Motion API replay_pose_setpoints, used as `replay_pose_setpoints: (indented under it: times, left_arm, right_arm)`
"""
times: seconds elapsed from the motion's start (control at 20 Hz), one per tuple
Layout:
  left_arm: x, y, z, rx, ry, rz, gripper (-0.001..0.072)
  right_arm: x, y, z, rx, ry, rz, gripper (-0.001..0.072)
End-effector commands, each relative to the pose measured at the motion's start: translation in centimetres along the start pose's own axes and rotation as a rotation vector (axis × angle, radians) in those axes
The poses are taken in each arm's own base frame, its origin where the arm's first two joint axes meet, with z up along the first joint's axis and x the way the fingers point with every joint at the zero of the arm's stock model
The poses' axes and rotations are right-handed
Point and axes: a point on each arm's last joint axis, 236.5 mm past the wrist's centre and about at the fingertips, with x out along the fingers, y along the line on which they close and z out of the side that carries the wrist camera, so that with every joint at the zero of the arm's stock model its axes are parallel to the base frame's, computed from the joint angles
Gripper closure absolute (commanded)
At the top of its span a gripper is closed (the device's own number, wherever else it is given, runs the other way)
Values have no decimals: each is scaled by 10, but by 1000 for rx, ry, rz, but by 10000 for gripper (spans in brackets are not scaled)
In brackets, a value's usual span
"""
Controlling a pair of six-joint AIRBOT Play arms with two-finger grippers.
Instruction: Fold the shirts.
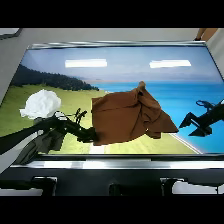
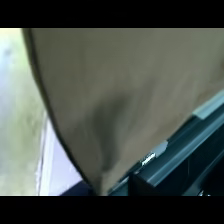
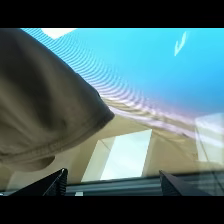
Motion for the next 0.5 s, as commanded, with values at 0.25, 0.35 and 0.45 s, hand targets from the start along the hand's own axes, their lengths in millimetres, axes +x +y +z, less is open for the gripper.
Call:
replay_pose_setpoints:
  times: [0.25, 0.35, 0.45]
  left_arm:
    - [4, 1, 8, 3, -46, 14, 681]
    - [3, 0, 8, 5, -47, 14, 682]
    - [-6, -5, 14, 33, -72, 16, 684]
  right_arm:
    - [57, 23, 24, 6, -94, 167, 174]
    - [61, 34, 27, 27, -88, 226, 361]
    - [48, 43, 36, 18, -135, 255, 675]
